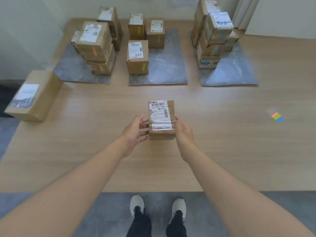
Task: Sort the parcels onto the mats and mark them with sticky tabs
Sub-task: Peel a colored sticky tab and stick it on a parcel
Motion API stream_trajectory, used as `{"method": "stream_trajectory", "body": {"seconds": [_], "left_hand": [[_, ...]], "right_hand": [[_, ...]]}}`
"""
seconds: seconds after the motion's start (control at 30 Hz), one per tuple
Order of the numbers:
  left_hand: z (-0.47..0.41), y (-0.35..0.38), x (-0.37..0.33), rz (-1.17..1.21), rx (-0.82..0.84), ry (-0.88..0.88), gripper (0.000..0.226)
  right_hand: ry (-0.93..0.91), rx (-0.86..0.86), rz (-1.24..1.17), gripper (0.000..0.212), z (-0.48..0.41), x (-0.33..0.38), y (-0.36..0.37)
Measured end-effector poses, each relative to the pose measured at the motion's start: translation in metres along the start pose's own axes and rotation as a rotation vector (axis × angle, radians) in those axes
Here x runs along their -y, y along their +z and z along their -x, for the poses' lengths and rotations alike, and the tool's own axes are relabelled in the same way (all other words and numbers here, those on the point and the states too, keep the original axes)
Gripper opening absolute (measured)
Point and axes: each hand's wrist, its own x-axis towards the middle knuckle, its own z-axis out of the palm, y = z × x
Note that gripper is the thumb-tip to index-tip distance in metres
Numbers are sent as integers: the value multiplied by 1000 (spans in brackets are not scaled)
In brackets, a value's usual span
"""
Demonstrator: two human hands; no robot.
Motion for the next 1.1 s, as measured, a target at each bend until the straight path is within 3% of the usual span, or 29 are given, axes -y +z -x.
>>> {"method": "stream_trajectory", "body": {"seconds": [0.47, 0.53, 0.63, 0.93, 1.1], "left_hand": [[-23, 2, 45, -35, -15, -102, 43], [-19, 5, 37, -45, -56, -82, 44], [-7, 13, 16, -67, -109, -13, 49], [69, 70, -87, -104, -109, 274, 54], [131, 100, -137, -98, -78, 470, 55]], "right_hand": [[135, 37, 36, 25, -16, -44, -11], [151, 19, 35, 34, -17, -37, -16], [117, -17, 25, 42, -14, -15, -29], [-142, -35, -69, 22, 13, 99, -83], [-292, 3, -103, 22, 43, 164, -110]]}}
